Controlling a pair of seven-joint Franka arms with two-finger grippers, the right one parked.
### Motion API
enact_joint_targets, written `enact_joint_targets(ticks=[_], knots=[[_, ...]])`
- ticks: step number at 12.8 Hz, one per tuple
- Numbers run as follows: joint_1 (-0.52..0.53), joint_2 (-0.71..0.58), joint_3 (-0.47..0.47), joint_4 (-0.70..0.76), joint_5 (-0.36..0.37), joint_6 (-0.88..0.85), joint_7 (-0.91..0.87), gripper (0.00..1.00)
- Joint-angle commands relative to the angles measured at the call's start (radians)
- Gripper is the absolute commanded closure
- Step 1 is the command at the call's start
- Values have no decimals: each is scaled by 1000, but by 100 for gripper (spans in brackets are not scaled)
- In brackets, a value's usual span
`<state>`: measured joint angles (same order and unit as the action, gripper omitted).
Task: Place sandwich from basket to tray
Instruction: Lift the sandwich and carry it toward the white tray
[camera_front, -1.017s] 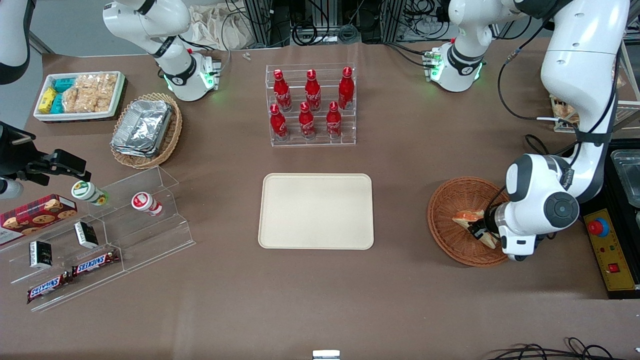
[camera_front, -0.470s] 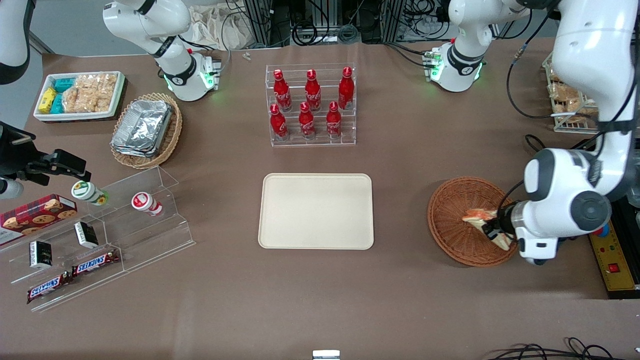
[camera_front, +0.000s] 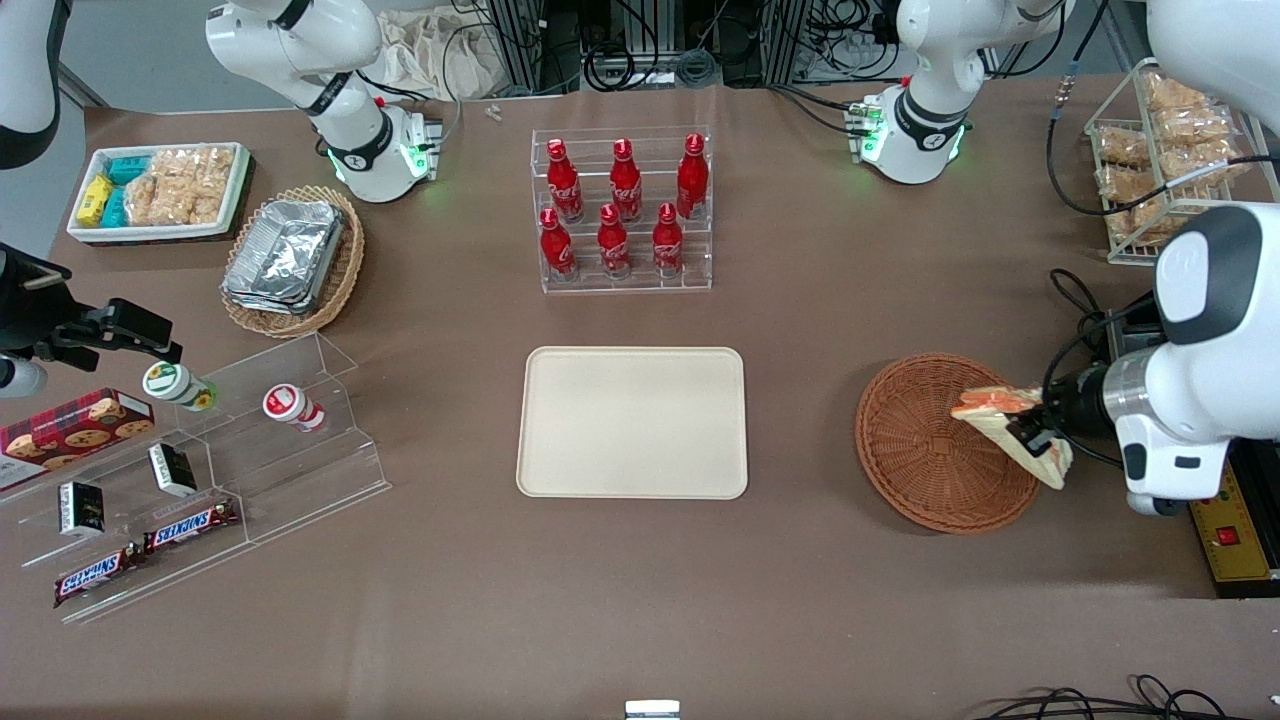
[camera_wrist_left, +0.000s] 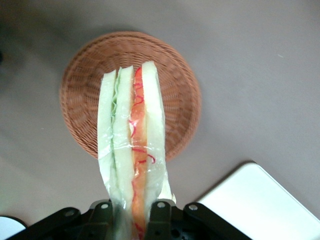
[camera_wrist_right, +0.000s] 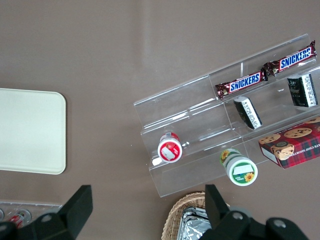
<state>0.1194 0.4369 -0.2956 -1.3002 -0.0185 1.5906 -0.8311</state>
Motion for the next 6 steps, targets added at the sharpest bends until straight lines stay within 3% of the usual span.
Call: enact_joint_targets(ticks=[1, 6], knots=[[-17, 35, -115, 24, -3, 0, 3, 100], [-216, 109, -149, -108, 51, 280, -5, 100]])
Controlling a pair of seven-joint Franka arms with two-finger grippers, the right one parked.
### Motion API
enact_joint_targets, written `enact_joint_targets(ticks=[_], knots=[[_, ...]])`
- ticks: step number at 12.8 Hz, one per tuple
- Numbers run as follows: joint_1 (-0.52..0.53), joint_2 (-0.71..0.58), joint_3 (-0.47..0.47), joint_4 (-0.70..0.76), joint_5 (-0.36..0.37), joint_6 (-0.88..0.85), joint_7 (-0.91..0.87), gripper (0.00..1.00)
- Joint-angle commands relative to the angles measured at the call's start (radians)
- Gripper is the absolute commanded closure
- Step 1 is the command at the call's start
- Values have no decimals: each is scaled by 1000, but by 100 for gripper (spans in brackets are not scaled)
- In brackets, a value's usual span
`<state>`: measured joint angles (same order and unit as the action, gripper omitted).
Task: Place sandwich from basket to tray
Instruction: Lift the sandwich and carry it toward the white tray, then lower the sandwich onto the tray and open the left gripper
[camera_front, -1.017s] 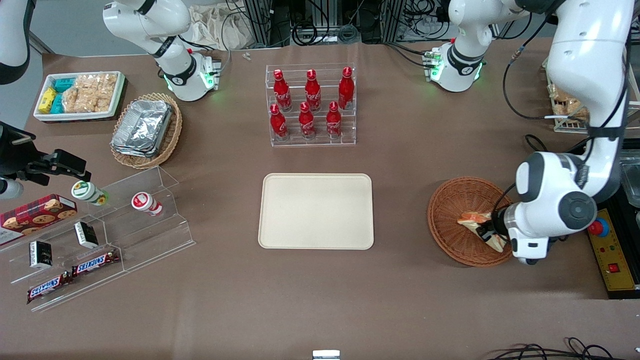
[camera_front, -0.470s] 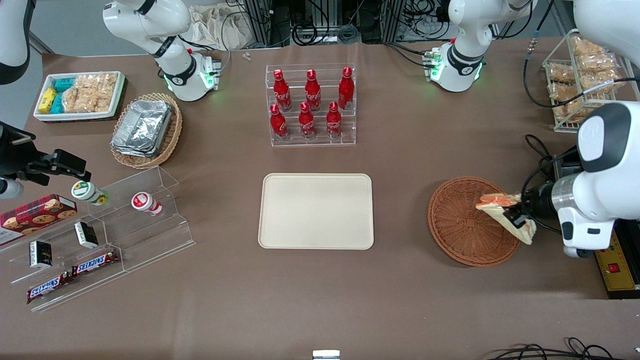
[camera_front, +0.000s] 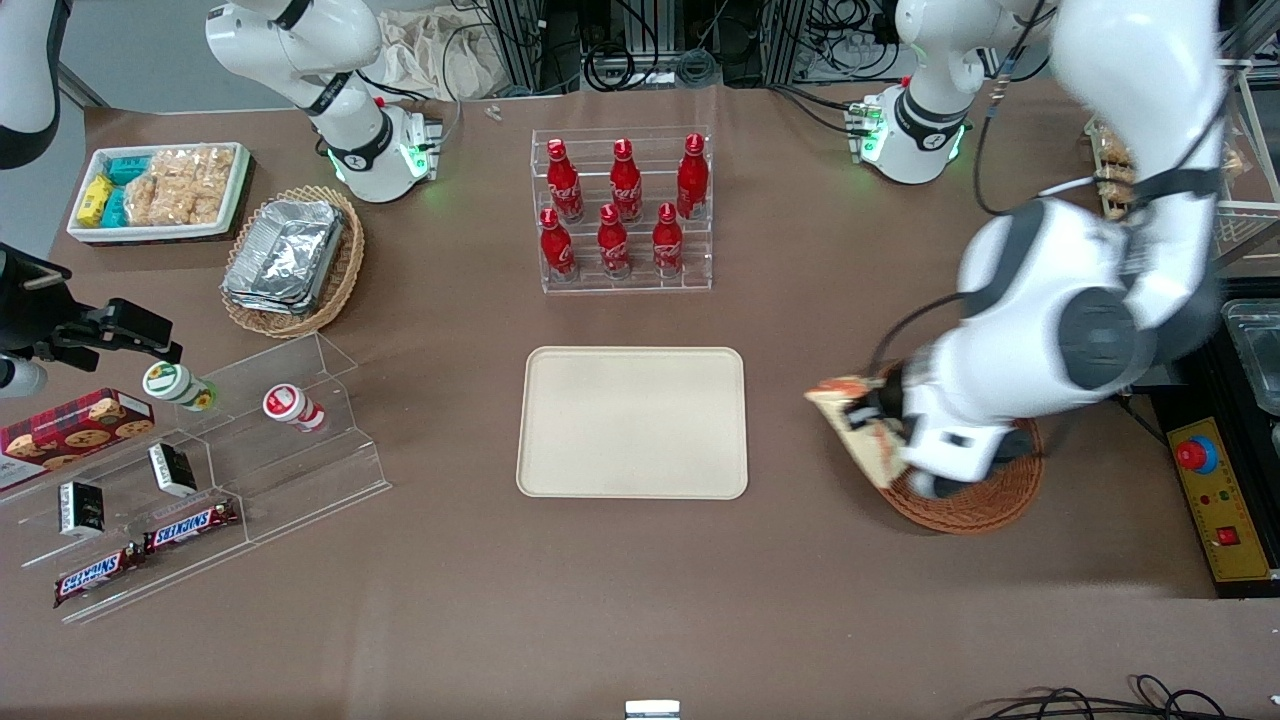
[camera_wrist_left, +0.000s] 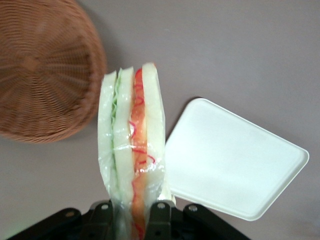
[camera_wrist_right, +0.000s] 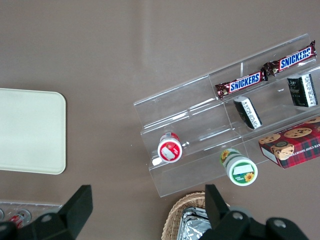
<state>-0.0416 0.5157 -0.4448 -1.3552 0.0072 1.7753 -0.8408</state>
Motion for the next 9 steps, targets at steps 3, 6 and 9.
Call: enact_joint_targets(ticks=[3, 6, 9], knots=[[-161, 88, 1, -155, 132, 228, -3, 100], [-217, 133, 3, -215, 135, 294, -8, 100], [-242, 135, 3, -260, 135, 306, -6, 100]])
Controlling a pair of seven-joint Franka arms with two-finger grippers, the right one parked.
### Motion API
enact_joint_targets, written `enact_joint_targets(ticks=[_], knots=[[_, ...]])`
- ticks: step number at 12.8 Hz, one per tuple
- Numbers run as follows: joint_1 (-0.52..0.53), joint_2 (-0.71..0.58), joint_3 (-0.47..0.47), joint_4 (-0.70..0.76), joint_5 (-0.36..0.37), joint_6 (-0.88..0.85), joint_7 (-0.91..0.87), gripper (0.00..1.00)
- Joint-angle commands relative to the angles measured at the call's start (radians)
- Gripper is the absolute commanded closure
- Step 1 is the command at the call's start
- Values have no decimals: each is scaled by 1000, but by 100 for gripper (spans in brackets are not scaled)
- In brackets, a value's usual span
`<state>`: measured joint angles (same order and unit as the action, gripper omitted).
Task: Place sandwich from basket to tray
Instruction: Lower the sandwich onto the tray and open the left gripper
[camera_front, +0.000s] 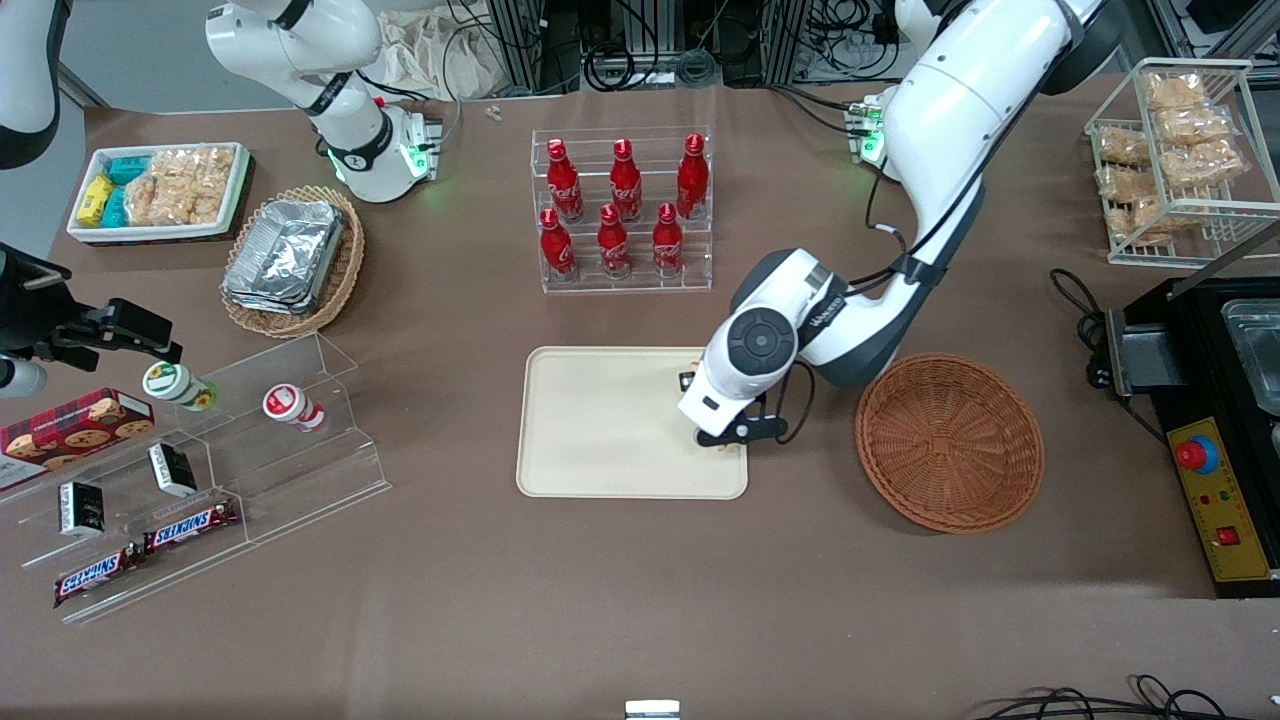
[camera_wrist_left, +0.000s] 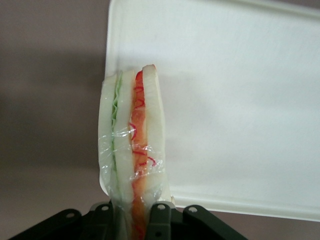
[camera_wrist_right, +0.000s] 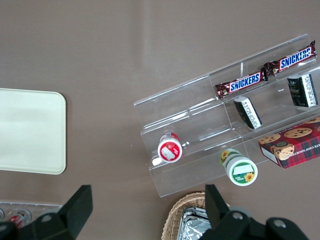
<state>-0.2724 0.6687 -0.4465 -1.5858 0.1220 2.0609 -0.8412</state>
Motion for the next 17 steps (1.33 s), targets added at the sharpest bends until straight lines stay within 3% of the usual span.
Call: enact_joint_targets(ticks=[1, 4, 9, 10, 13, 14, 17], knots=[[-19, -15, 5, -34, 22, 37, -1, 100], [-33, 5, 5, -34, 120, 56, -6, 100], [-34, 34, 5, -31, 156, 99, -4, 98], [-34, 37, 5, -31, 156, 102, -4, 81], [-31, 51, 5, -25, 156, 102, -4, 10], [-30, 49, 6, -23, 154, 102, -9, 0], [-2, 7, 6, 0, 140, 79, -71, 0]])
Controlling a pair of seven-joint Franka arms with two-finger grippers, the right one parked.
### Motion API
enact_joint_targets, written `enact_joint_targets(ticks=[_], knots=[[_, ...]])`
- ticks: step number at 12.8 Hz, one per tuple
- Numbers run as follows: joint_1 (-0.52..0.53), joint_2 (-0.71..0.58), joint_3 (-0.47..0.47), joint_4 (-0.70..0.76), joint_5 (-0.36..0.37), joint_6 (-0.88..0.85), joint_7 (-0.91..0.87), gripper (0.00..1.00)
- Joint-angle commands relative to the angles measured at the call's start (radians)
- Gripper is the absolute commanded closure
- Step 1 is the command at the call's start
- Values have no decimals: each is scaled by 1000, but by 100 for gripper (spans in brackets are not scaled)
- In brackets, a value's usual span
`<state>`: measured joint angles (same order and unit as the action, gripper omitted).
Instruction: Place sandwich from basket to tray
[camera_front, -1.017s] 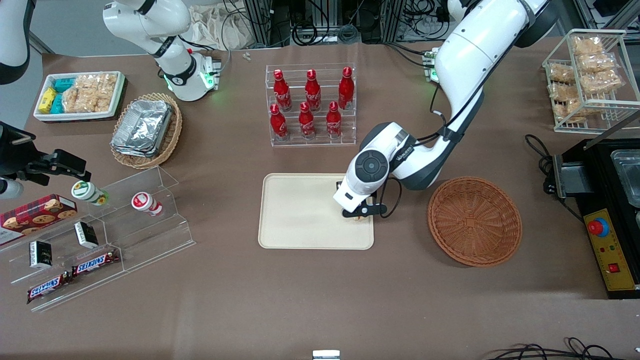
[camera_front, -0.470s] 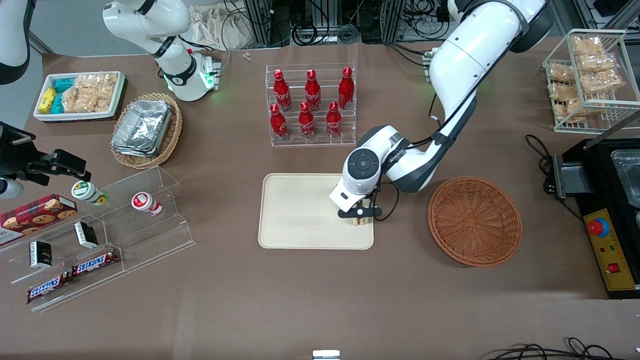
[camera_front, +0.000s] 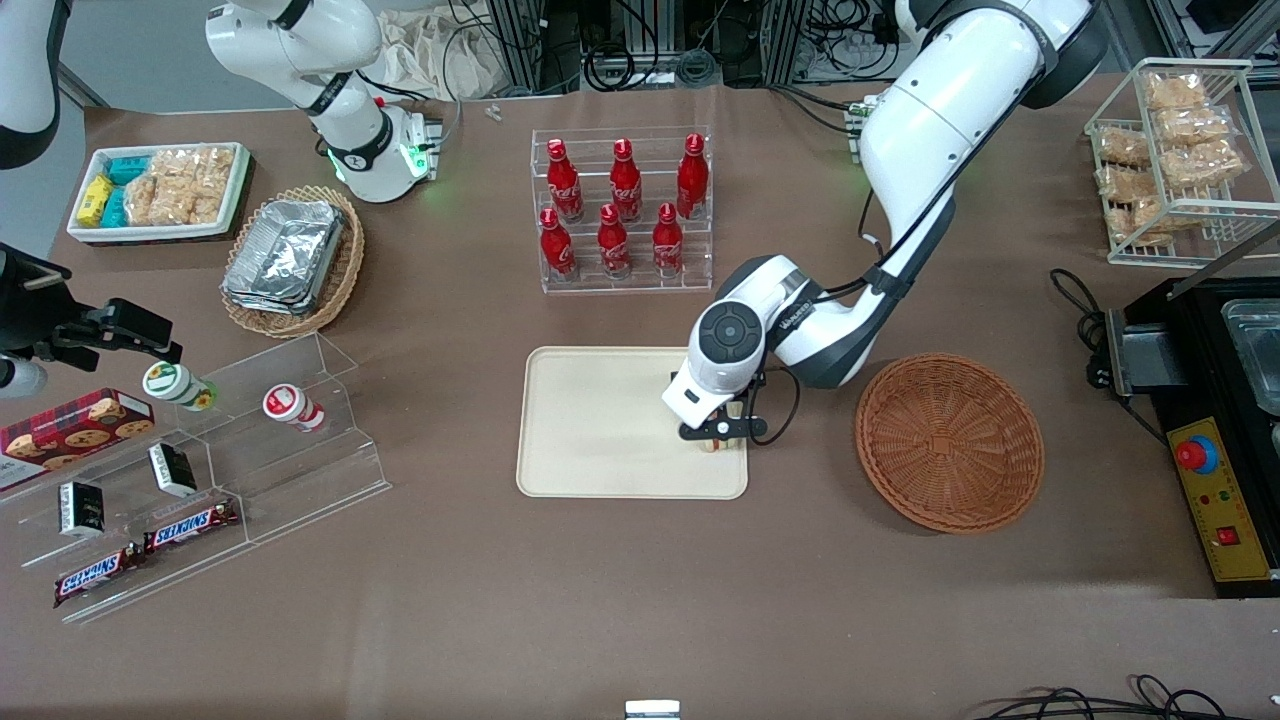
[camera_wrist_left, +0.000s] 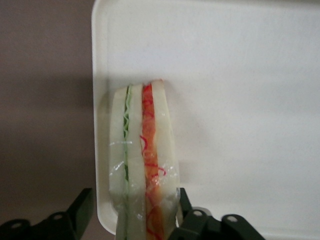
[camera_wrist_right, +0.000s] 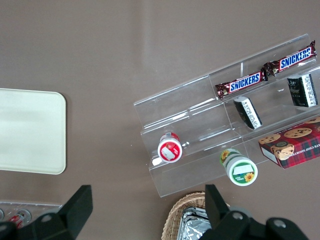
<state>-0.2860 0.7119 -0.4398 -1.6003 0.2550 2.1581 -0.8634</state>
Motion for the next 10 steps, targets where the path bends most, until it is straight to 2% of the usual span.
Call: enact_joint_targets(ticks=[1, 5, 7, 10], knots=[[13, -64, 3, 16, 13, -52, -66, 0], [28, -228, 113, 17, -5, -239, -52, 1], [141, -328, 107, 10, -42, -277, -39, 2], [279, -477, 108, 10, -198, -415, 160, 2]])
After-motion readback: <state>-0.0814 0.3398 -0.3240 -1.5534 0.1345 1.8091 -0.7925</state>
